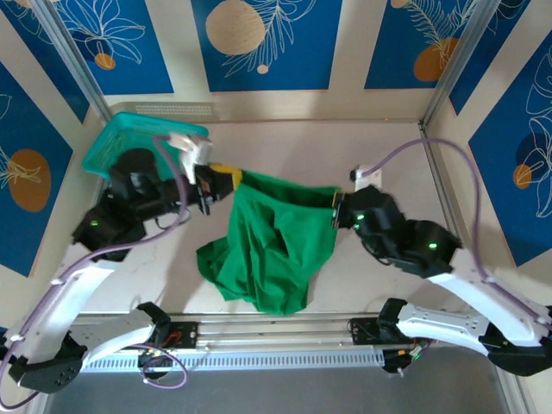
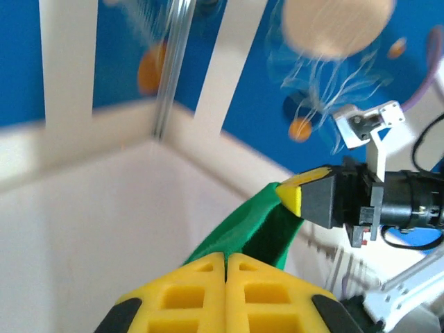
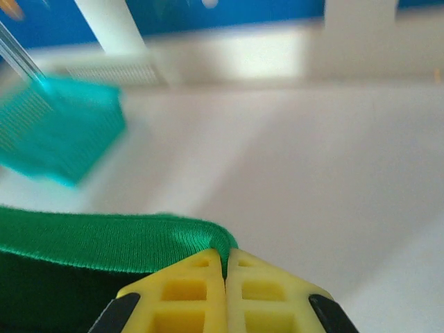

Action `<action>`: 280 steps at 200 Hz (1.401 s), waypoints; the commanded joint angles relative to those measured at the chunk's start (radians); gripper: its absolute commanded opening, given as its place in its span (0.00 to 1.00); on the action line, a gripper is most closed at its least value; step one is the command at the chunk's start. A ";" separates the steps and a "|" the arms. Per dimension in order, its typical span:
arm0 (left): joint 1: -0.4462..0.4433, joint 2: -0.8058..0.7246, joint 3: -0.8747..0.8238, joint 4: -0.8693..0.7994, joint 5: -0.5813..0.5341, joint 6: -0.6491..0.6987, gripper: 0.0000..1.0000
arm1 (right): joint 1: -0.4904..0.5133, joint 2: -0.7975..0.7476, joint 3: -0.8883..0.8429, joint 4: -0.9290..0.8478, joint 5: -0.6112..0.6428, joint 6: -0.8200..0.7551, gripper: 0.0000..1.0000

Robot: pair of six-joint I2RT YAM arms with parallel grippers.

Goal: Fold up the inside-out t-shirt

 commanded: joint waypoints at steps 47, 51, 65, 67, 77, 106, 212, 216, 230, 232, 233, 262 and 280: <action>-0.004 0.011 0.314 0.023 0.054 0.087 0.00 | -0.005 -0.028 0.455 -0.027 -0.140 -0.172 0.00; -0.004 0.016 0.311 0.030 0.045 0.092 0.00 | -0.004 -0.028 0.455 -0.014 -0.133 -0.186 0.00; -0.004 0.053 0.298 0.051 -0.010 0.118 0.00 | -0.006 -0.021 0.429 0.060 -0.084 -0.256 0.00; -0.004 0.060 0.297 0.055 -0.021 0.122 0.00 | -0.006 -0.019 0.423 0.074 -0.074 -0.270 0.00; -0.003 0.103 0.281 0.084 -0.073 0.135 0.00 | -0.014 0.002 0.389 0.148 -0.025 -0.337 0.00; -0.003 0.284 0.298 0.169 -0.173 0.206 0.00 | -0.266 0.122 0.331 0.264 -0.253 -0.387 0.00; 0.084 0.677 0.753 0.162 -0.399 0.393 0.00 | -0.821 0.685 0.774 0.249 -0.899 -0.098 0.00; 0.084 0.662 0.750 0.163 -0.387 0.397 0.00 | -0.819 0.667 0.762 0.257 -0.894 -0.098 0.00; 0.083 0.596 0.710 0.181 -0.348 0.413 0.00 | -0.810 0.589 0.699 0.281 -0.870 -0.098 0.00; 0.083 0.584 0.700 0.188 -0.341 0.415 0.00 | -0.810 0.575 0.689 0.285 -0.869 -0.097 0.00; 0.083 0.578 0.694 0.191 -0.335 0.416 0.00 | -0.810 0.569 0.684 0.287 -0.869 -0.097 0.00; 0.084 0.374 0.490 0.295 -0.159 0.396 0.00 | -0.808 0.364 0.537 0.321 -0.888 -0.060 0.00; 0.084 0.294 0.460 0.217 -0.033 0.348 0.00 | -0.807 0.255 0.480 0.302 -0.943 -0.035 0.00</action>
